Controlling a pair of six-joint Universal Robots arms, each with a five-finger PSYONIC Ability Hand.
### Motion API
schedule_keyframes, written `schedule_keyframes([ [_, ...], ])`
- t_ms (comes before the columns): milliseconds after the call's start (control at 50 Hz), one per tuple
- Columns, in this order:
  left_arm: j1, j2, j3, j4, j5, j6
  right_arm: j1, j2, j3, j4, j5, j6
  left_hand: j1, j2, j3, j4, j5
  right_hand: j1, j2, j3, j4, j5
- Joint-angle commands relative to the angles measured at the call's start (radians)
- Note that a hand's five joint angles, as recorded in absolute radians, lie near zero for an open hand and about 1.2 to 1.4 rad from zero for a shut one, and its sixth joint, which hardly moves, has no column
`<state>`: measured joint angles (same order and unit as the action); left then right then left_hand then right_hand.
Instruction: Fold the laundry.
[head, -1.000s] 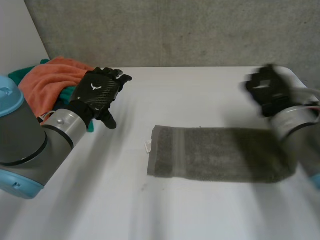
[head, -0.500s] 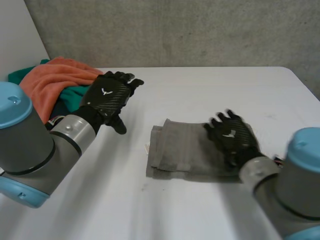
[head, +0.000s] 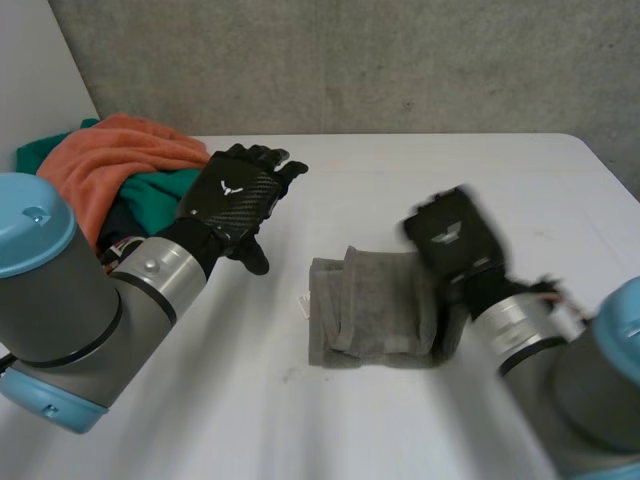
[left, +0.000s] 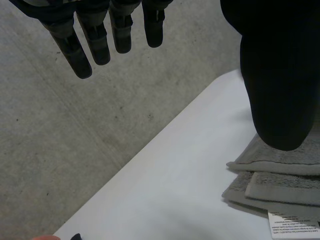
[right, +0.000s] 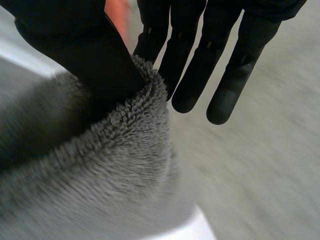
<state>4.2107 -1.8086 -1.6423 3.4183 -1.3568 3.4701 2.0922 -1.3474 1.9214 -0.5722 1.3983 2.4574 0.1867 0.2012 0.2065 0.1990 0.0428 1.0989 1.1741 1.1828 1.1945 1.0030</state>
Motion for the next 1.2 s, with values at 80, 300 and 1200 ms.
schedule_keyframes([
  [80,-0.014,0.008,0.012,0.002,-0.002,-0.095,0.132,0.139,-0.01,0.086,-0.134,0.104,-0.012,-0.027,-0.032,-0.024,-0.043,-0.924,-1.0,-1.008,-1.02,-1.003],
  [300,-0.149,-0.139,0.254,-0.03,-0.03,-0.331,-0.207,-0.098,-0.022,0.113,-0.093,0.632,-0.012,-0.027,-0.032,-0.024,-0.043,-0.924,-1.0,-1.008,-1.02,-1.003],
  [1200,-0.258,-0.44,0.53,-0.343,-0.251,-0.106,-0.149,0.199,-0.391,0.617,0.094,0.506,-0.012,-0.027,-0.032,-0.024,-0.043,-0.924,-1.0,-1.008,-1.02,-1.003],
])
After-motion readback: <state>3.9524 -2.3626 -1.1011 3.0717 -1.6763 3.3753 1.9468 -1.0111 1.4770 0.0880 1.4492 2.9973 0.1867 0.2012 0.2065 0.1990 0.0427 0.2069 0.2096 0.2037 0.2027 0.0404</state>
